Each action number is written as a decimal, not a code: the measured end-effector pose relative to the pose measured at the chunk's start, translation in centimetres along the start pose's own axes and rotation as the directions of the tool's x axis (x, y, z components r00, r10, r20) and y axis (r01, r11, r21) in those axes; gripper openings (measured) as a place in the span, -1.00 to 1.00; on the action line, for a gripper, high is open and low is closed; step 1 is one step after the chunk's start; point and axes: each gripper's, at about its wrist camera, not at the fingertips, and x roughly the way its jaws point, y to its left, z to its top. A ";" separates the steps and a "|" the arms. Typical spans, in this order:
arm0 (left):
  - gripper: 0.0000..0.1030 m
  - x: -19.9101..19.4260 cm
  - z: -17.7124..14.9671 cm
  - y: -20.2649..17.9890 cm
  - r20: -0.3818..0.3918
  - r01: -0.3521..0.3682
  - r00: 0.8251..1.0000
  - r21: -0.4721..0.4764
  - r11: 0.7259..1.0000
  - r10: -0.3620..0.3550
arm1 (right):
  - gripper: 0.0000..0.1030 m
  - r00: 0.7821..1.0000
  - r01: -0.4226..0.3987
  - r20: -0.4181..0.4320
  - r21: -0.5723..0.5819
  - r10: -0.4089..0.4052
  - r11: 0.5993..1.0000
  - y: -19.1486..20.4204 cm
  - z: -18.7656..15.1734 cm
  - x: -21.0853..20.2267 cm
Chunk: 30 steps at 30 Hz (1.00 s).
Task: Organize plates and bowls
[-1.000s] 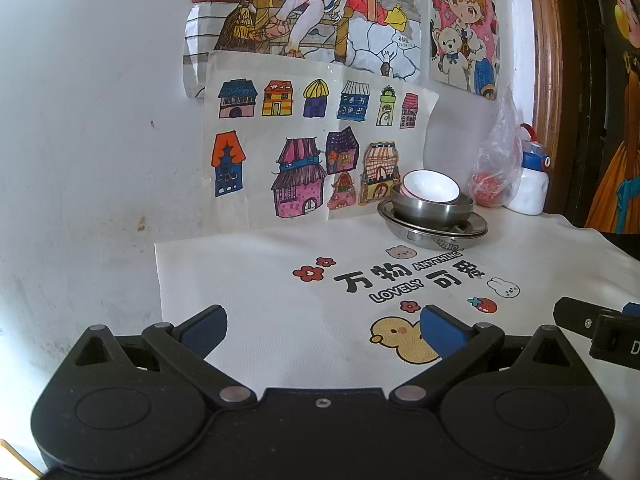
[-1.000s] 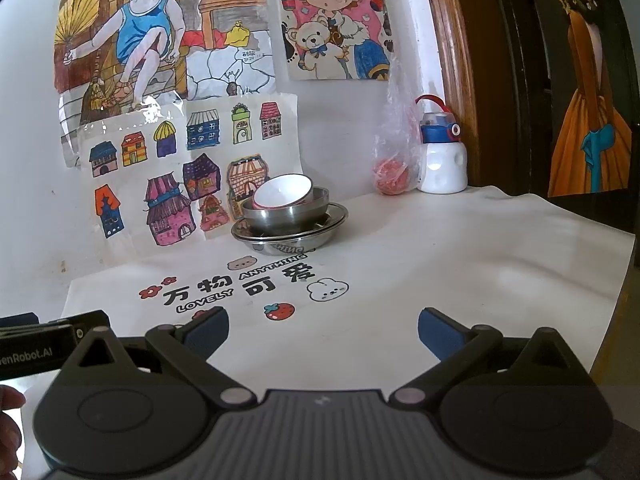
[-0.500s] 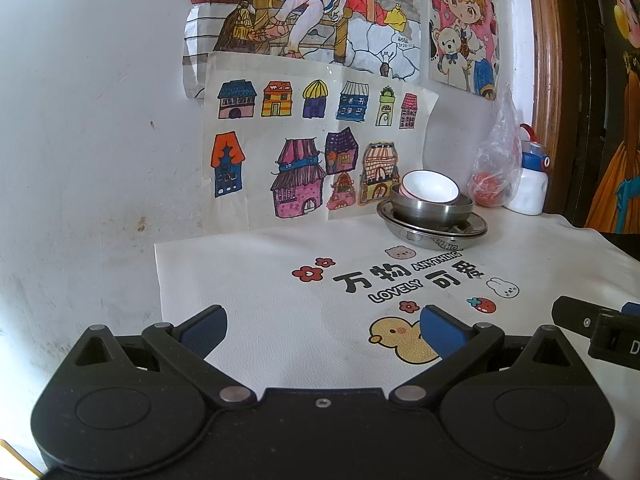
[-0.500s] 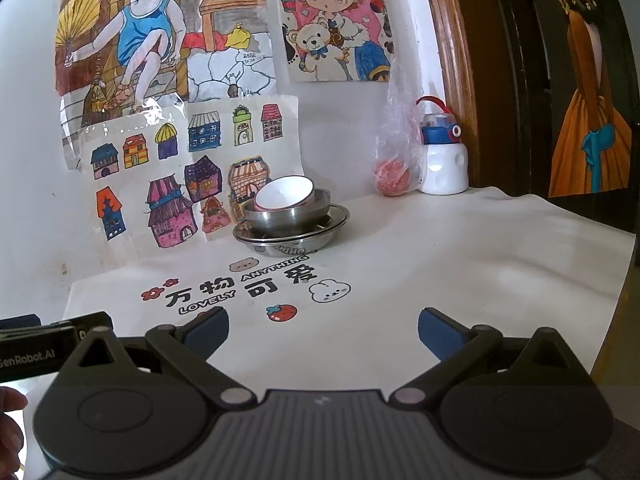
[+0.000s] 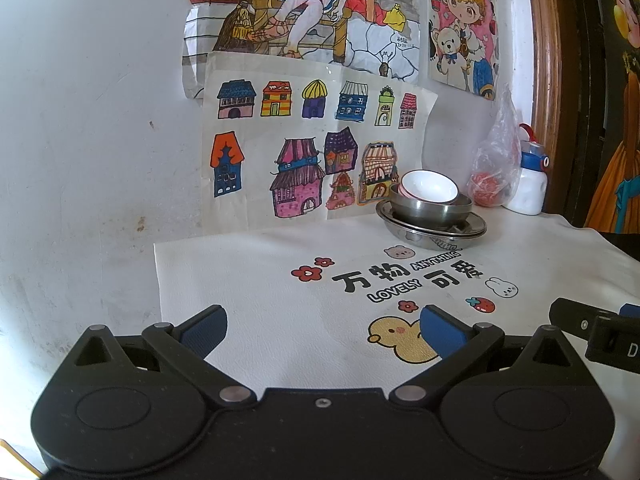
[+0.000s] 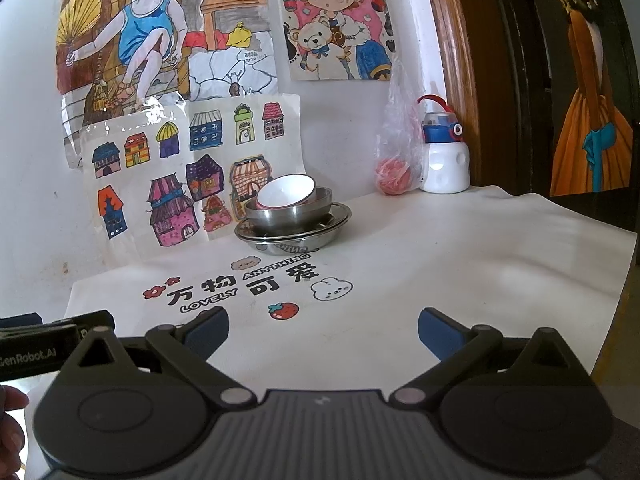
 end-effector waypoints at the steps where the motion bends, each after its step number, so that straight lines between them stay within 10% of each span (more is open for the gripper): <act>1: 0.98 0.0 0.0 0.0 0.000 0.001 1.000 0.000 1.000 -0.001 | 1.00 1.000 0.000 0.000 0.000 0.000 1.000 0.0 0.0 0.0; 30: 0.98 -0.3 -0.2 -0.3 -0.002 0.028 1.000 -0.005 1.000 -0.028 | 1.00 1.000 -0.001 -0.002 0.001 0.001 1.000 0.0 -0.1 0.0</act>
